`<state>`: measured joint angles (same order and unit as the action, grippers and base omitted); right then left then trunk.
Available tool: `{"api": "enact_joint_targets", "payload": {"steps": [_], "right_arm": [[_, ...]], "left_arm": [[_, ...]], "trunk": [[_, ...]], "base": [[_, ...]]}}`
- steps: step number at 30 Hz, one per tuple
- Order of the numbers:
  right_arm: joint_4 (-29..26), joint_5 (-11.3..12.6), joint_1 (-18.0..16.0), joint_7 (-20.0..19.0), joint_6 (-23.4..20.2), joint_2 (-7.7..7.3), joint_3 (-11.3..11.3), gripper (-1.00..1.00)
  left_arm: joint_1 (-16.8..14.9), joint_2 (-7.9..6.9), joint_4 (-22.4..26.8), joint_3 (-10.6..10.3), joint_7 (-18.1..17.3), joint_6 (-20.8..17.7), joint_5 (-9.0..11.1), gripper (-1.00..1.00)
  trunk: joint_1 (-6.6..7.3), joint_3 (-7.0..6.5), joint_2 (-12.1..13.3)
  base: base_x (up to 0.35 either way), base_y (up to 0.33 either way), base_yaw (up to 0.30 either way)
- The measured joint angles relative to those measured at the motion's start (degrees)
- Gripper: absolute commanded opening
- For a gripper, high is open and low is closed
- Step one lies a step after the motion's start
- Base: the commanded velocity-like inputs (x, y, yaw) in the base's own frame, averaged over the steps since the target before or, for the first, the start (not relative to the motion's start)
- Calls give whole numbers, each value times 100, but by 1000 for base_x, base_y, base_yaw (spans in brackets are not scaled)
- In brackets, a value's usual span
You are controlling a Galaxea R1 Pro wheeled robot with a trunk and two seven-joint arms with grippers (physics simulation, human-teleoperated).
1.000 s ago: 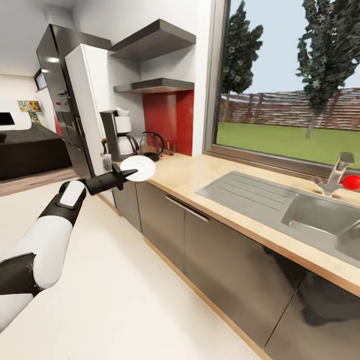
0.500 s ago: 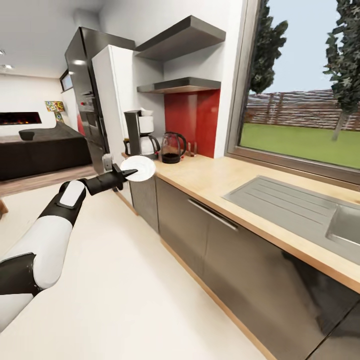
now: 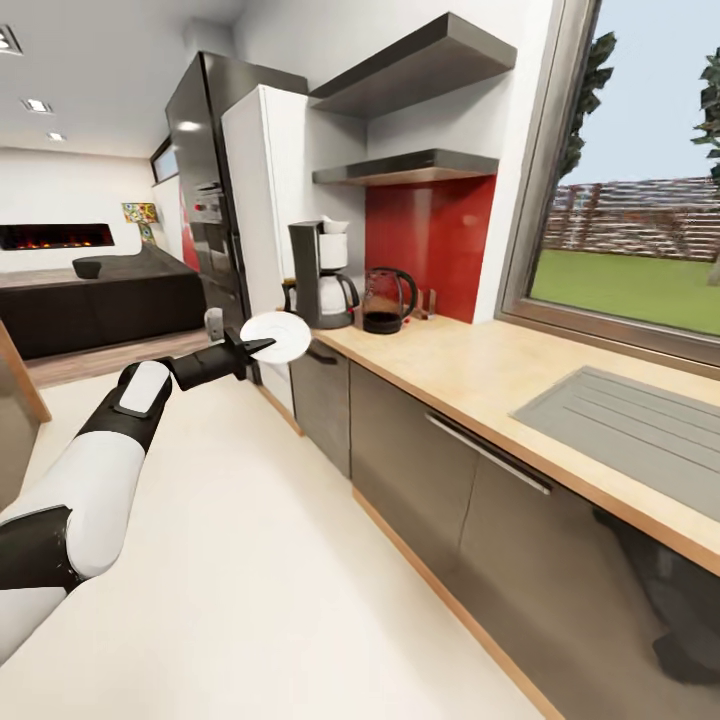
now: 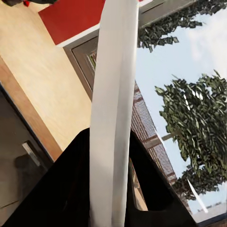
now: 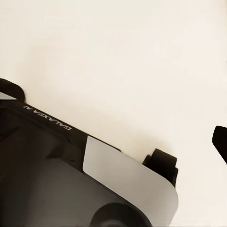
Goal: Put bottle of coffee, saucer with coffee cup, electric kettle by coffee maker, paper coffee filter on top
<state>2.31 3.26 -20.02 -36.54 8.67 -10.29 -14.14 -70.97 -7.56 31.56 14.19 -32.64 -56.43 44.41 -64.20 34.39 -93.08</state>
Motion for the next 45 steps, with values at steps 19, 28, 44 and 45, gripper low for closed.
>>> {"api": "enact_joint_targets", "payload": {"steps": [19,28,44,45], "right_arm": [[4,8,0,6,-7,0,1,100],[7,8,0,6,-9,0,1,100],[6,8,0,5,-9,-1,2,100],[7,8,0,5,-9,-1,2,100]], "left_arm": [[0,0,-15,0,0,0,1,-100],[0,0,-23,-1,0,0,1,-100],[1,1,-25,-7,1,0,5,-100],[1,3,-25,-8,1,0,5,-100]], "trunk": [[0,0,0],[0,0,0],[-2,0,1],[-3,0,1]], "base": [[275,224,1],[302,178,0],[189,109,-141],[12,7,-264]]}}
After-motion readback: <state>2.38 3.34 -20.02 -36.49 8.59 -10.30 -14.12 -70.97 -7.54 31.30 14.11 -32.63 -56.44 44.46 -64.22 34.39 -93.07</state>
